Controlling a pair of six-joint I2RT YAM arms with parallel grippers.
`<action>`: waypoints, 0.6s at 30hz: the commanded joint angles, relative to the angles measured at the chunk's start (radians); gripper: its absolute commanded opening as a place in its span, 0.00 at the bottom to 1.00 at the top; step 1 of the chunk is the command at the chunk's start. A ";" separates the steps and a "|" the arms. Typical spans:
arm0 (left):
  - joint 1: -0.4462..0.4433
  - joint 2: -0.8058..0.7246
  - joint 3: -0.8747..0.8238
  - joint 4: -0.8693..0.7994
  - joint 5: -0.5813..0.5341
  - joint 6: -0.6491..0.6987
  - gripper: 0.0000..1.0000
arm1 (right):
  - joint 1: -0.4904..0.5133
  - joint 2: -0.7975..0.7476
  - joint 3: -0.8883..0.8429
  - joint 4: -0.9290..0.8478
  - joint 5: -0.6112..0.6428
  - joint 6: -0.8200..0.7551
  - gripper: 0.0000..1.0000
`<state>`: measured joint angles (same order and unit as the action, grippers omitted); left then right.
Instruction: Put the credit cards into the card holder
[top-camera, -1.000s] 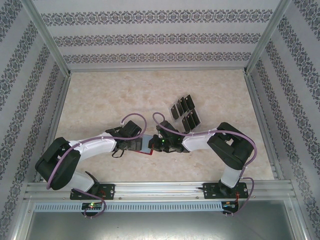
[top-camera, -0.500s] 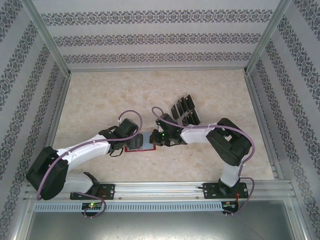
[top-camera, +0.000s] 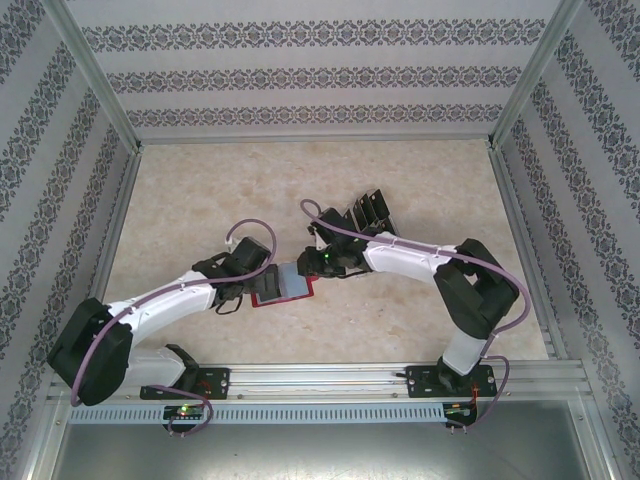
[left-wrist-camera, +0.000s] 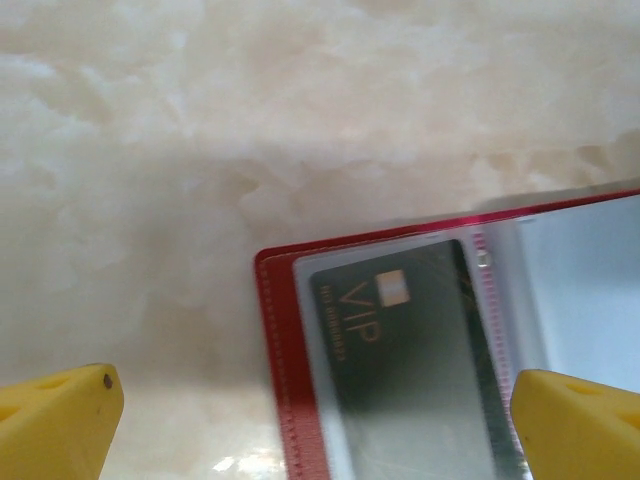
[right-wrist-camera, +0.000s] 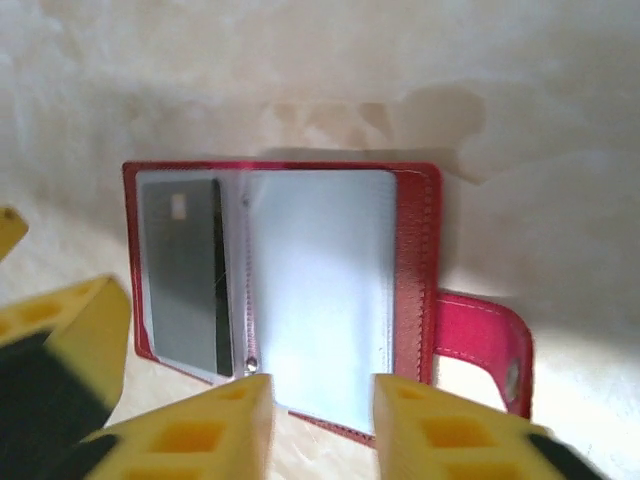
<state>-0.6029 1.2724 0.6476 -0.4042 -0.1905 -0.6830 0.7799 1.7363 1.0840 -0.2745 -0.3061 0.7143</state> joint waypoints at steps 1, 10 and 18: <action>0.027 -0.022 -0.039 -0.029 -0.025 -0.027 1.00 | 0.041 -0.012 0.035 -0.101 0.086 -0.057 0.39; 0.076 0.030 -0.090 0.017 -0.017 -0.025 1.00 | 0.073 0.069 0.106 -0.117 0.192 -0.129 0.43; 0.081 0.055 -0.101 0.041 -0.013 -0.023 1.00 | 0.049 0.162 0.205 -0.126 0.195 -0.202 0.43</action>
<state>-0.5343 1.3144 0.5648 -0.3733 -0.1917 -0.6945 0.8459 1.8671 1.2495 -0.3782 -0.1417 0.5610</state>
